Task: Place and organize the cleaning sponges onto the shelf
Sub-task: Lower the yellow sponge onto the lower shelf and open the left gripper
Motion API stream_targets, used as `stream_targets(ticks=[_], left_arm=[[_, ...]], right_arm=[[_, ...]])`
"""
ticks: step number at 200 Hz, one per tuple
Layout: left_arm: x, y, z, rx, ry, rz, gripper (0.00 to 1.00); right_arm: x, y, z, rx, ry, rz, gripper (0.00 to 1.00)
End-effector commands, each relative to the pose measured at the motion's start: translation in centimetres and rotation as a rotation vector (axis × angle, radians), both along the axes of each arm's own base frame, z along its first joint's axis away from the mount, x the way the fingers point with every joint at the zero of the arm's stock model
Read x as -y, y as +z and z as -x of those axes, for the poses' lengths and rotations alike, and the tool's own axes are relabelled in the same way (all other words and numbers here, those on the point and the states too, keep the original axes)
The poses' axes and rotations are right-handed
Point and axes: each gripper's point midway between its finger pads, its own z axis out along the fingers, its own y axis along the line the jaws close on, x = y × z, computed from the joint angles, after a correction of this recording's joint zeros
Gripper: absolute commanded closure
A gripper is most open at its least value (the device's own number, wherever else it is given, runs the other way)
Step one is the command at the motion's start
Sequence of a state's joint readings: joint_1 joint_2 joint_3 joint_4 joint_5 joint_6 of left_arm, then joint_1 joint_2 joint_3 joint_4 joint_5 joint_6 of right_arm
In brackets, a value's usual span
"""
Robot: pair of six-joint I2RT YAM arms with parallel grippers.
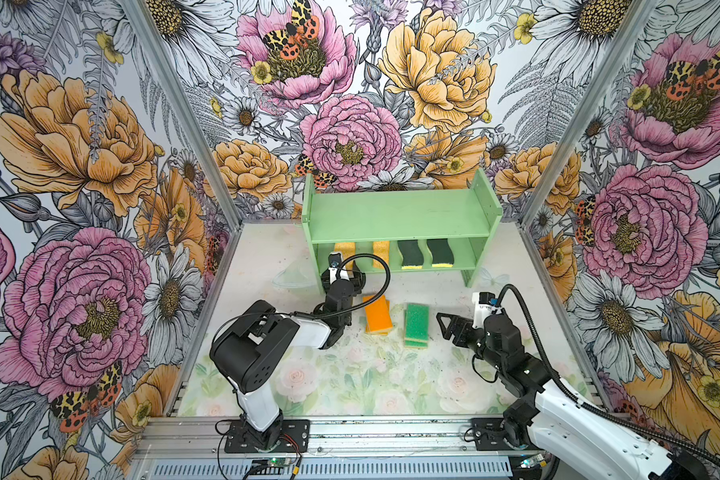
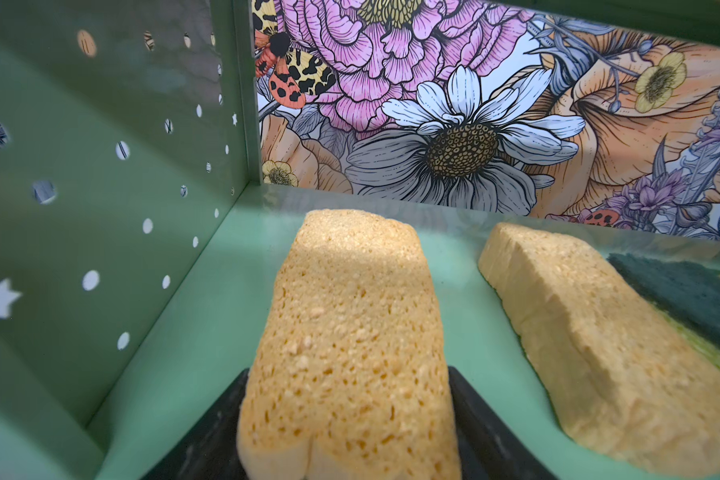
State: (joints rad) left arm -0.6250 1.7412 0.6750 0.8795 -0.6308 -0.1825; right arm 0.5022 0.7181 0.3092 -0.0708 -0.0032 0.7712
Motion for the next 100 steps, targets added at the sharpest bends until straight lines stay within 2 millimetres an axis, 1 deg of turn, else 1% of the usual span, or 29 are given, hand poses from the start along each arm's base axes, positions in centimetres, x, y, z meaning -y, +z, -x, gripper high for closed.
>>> stream_targets(ticks=[1,51,100], left_arm=[[0.12,-1.03,-0.14,-0.019,-0.032,-0.006,0.3],[0.31,-1.13,-0.08,-0.016,-0.05,-0.005,0.28],[-0.15,-1.17,0.0,-0.015,-0.033,-0.006,0.25]], right_arm=[[0.45,0.01,-0.15,0.006,-0.029,-0.009,0.17],[0.43,0.03,-0.16,0.006,-0.028,-0.01,0.17],[0.43,0.05,-0.13,0.006,-0.028,-0.012,0.17]])
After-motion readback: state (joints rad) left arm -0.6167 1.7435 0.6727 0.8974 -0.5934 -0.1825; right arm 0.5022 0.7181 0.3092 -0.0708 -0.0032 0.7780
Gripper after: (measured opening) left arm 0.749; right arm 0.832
